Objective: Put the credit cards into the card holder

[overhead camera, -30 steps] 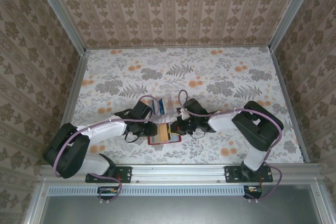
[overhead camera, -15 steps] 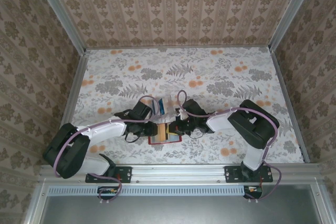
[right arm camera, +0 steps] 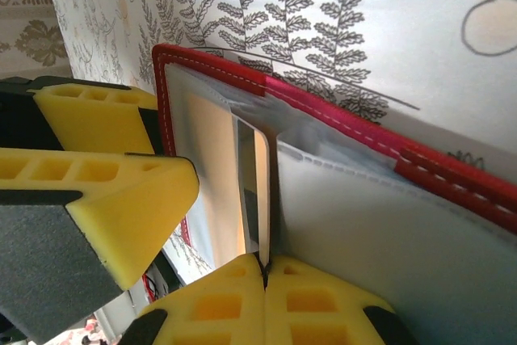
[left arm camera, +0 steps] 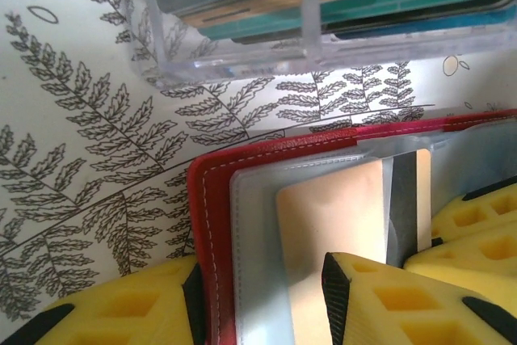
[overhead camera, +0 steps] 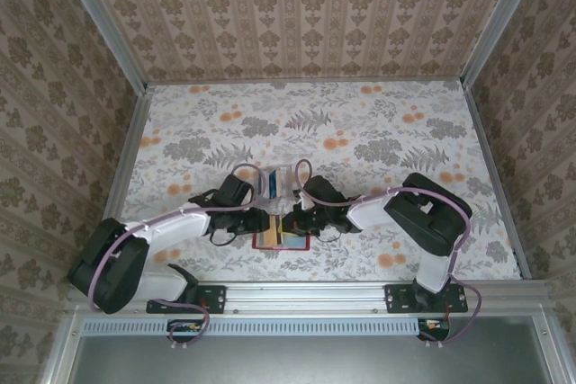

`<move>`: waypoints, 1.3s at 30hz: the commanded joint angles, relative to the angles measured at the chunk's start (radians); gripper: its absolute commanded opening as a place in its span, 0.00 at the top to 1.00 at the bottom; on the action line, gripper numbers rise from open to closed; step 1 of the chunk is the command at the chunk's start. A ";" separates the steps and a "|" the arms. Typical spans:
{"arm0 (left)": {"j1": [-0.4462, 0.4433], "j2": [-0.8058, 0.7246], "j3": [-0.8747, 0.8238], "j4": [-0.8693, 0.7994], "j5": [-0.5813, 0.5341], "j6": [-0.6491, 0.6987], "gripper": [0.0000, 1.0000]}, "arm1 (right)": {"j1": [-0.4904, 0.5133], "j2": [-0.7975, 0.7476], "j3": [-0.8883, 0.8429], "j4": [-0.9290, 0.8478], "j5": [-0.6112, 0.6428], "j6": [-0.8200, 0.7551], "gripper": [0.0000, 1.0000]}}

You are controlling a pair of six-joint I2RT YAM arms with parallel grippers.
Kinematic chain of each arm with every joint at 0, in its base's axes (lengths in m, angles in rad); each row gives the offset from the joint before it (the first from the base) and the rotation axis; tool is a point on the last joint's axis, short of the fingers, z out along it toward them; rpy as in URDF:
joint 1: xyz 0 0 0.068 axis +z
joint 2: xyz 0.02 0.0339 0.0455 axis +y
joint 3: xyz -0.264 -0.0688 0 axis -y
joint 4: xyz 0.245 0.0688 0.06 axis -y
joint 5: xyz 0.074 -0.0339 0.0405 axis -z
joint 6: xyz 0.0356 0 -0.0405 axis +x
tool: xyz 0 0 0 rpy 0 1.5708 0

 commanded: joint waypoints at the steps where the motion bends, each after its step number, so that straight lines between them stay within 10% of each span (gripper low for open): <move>1: 0.023 -0.012 -0.039 -0.069 0.093 -0.032 0.56 | 0.022 0.024 0.015 -0.048 0.057 0.010 0.94; 20: 0.034 -0.068 -0.106 -0.021 0.237 -0.064 0.64 | 0.103 -0.135 -0.064 -0.095 0.248 0.076 0.65; 39: 0.003 -0.070 -0.135 0.083 0.317 -0.140 0.68 | 0.157 -0.097 -0.030 -0.061 0.278 0.136 0.72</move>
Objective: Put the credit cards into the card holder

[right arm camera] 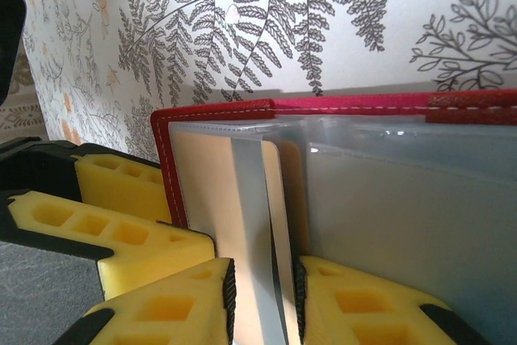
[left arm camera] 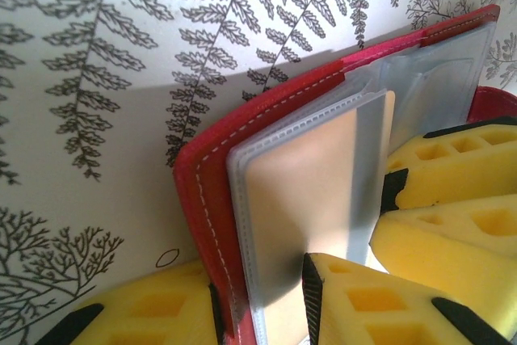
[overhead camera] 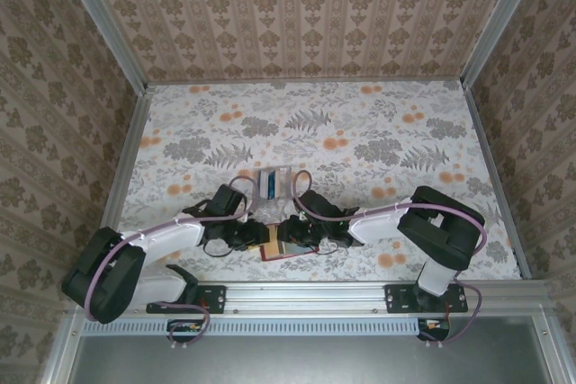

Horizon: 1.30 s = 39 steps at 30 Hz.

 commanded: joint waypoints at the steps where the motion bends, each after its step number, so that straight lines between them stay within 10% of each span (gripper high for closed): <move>1: -0.013 -0.008 -0.013 0.024 0.046 -0.028 0.68 | 0.014 0.006 0.011 0.001 0.022 0.027 0.71; 19: 0.006 0.042 0.015 0.010 0.019 0.019 0.64 | -0.005 -0.279 0.043 -0.595 0.228 -0.212 0.52; 39: 0.004 0.086 0.029 0.039 0.036 0.018 0.65 | 0.004 -0.140 0.109 -0.554 0.158 -0.257 0.62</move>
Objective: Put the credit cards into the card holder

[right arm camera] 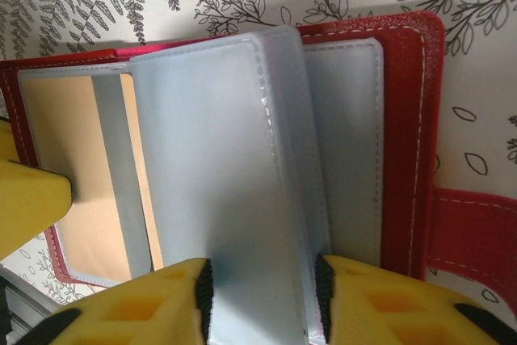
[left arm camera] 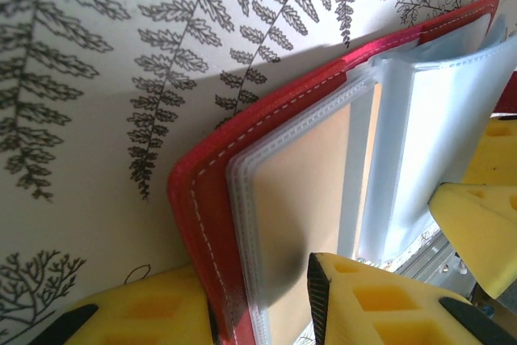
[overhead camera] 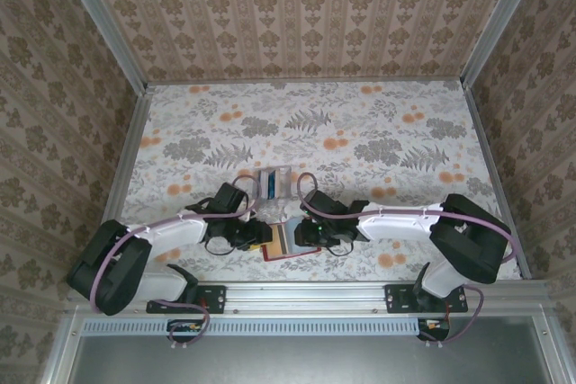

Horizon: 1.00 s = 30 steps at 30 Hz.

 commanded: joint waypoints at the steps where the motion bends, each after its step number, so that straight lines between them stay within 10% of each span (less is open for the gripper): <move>1: 0.001 0.030 0.008 0.024 -0.009 0.013 0.65 | 0.004 0.017 0.037 -0.018 -0.012 -0.023 0.64; 19: 0.001 0.045 0.015 0.026 -0.007 0.016 0.65 | 0.003 -0.019 0.023 0.054 -0.054 -0.036 0.87; 30: 0.002 0.048 0.027 0.024 -0.005 0.016 0.64 | -0.001 -0.050 -0.017 0.188 -0.116 -0.036 0.73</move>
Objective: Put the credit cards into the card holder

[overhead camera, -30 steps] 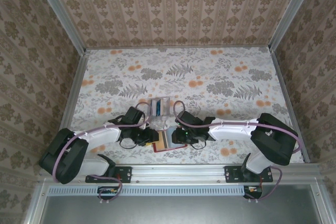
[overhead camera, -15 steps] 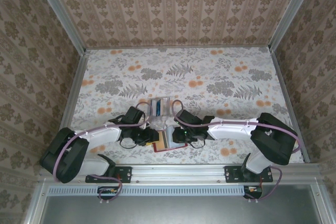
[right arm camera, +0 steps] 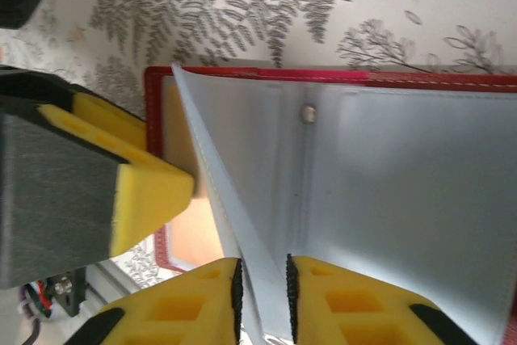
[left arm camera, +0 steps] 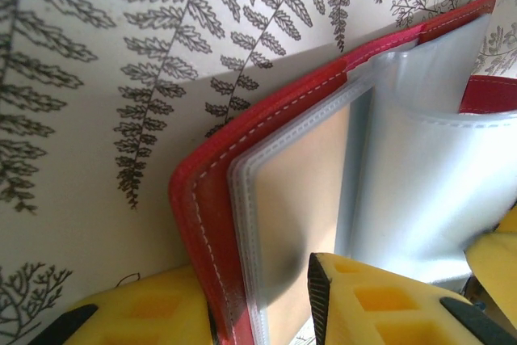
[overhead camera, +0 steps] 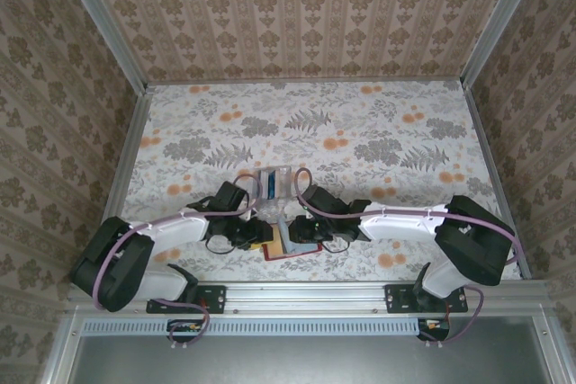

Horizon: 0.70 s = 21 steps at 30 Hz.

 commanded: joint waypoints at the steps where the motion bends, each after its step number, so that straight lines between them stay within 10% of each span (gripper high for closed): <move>1: -0.002 0.022 0.011 0.027 -0.021 0.016 0.64 | -0.001 -0.021 -0.023 0.082 -0.050 0.000 0.71; 21: 0.158 -0.212 -0.075 -0.018 0.025 -0.019 0.55 | -0.001 0.014 -0.024 0.075 -0.035 -0.001 0.58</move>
